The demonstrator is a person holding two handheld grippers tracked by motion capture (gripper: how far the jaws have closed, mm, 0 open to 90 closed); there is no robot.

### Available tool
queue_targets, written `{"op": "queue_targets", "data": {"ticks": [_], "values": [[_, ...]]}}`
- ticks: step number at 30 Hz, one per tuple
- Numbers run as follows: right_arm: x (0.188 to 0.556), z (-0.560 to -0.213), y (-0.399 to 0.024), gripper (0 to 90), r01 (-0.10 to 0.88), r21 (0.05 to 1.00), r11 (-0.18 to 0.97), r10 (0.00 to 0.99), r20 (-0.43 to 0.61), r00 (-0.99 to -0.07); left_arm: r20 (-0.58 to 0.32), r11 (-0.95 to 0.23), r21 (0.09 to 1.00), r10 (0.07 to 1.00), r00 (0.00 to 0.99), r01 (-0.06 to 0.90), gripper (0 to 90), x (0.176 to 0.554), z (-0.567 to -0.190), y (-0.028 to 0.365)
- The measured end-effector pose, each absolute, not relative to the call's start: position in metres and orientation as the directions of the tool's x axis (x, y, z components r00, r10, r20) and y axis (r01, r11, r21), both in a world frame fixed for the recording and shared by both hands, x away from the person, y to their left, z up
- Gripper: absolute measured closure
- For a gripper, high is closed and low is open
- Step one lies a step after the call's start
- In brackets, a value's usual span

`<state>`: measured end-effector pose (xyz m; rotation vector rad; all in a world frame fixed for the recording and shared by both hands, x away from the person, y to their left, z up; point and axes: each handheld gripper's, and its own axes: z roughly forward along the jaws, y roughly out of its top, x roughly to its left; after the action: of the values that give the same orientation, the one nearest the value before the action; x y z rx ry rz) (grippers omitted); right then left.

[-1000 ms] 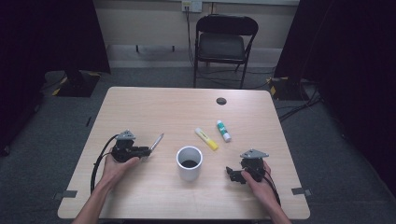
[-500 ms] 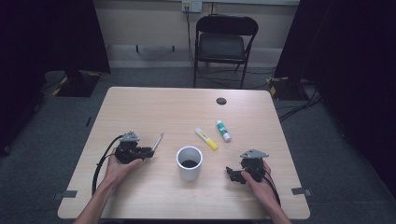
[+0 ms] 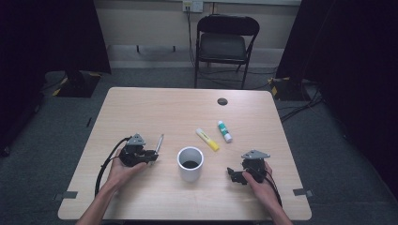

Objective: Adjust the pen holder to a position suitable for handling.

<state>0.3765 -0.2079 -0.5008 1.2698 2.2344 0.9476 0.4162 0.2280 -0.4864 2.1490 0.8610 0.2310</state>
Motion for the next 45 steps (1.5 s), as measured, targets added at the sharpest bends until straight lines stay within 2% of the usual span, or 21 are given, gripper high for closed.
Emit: {"op": "queue_targets", "data": {"ticks": [4, 8, 15, 18, 21, 29, 33, 45], "values": [[0.376, -0.501, -0.208, 7.3, 0.591, 0.723, 0.357, 0.862, -0.011, -0.507, -0.114, -0.463, 0.725, 0.649, 0.752, 0.509, 73.7, 0.409, -0.486, 0.232], [0.376, -0.501, -0.208, 7.3, 0.591, 0.723, 0.357, 0.862, -0.011, -0.507, -0.124, -0.456, 0.721, 0.656, 0.745, 0.522, 71.2, 0.409, -0.486, 0.236], [0.376, -0.501, -0.208, 7.3, 0.592, 0.723, 0.356, 0.862, -0.010, -0.506, -0.140, -0.408, 0.725, 0.702, 0.698, 0.555, 55.7, 0.422, -0.489, 0.236], [0.376, -0.501, -0.208, 7.3, 0.591, 0.723, 0.357, 0.862, -0.011, -0.507, -0.155, -0.368, 0.746, 0.715, 0.682, 0.555, 54.6, 0.430, -0.486, 0.234], [0.376, -0.501, -0.208, 7.2, 0.592, 0.723, 0.356, 0.862, -0.010, -0.506, -0.175, -0.331, 0.756, 0.729, 0.662, 0.565, 59.9, 0.436, -0.492, 0.232], [0.376, -0.501, -0.208, 7.3, 0.592, 0.723, 0.357, 0.862, -0.011, -0.507, -0.116, -0.386, 0.743, 0.730, 0.673, 0.547, 72.5, 0.434, -0.495, 0.229], [0.376, -0.501, -0.208, 7.2, 0.591, 0.723, 0.357, 0.862, -0.011, -0.507, -0.066, -0.445, 0.724, 0.716, 0.695, 0.527, 74.2, 0.429, -0.492, 0.224], [0.377, -0.501, -0.208, 7.1, 0.590, 0.723, 0.359, 0.860, -0.011, -0.510, -0.122, -0.466, 0.702, 0.667, 0.735, 0.539, 76.0, 0.397, -0.490, 0.241]]}}
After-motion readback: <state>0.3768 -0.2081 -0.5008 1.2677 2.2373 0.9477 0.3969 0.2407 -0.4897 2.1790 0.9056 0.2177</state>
